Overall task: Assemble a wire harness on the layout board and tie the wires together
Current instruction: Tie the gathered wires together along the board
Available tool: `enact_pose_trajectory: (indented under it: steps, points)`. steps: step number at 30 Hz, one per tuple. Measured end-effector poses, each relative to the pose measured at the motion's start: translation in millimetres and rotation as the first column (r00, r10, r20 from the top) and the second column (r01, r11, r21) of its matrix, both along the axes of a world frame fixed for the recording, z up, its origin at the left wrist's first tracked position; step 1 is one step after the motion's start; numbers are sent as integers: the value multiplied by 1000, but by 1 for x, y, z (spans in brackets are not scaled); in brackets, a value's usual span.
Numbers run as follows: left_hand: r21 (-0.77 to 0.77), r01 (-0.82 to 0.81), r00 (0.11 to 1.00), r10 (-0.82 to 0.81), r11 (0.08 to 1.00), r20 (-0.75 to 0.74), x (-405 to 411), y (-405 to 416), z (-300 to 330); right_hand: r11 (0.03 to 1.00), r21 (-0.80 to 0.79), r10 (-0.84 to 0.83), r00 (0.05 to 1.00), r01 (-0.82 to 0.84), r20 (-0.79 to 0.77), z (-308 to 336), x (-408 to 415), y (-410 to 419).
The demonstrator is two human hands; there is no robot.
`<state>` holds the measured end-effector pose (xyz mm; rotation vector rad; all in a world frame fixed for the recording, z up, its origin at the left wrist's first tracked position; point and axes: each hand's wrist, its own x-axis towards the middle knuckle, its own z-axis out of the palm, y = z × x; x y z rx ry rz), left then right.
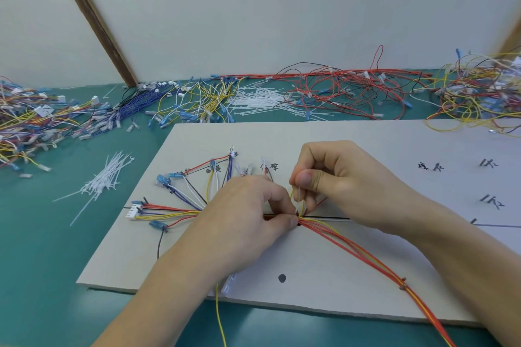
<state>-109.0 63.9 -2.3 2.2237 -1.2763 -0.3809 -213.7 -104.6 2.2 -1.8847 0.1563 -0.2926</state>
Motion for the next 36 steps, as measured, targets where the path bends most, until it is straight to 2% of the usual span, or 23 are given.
enact_pose_trajectory:
  steps: [15, 20, 27, 36]
  points:
    - [15, -1, 999, 0, 1000, 54, -1, -1, -4, 995, 89, -40, 999, 37, 29, -5, 2, 0]
    - [35, -5, 997, 2, 999, 83, -1, -2, -1, 995, 102, 7, 1000, -8, 9, -2, 1, 0]
    - [-96, -27, 978, 46, 995, 203, -14, 1, -14, 995, 102, 7, 997, -14, 71, -3, 0, -4]
    - [-171, -81, 991, 98, 982, 94, -18, 4, -9, 995, 80, 60, 998, -58, -16, -2, -4, -6]
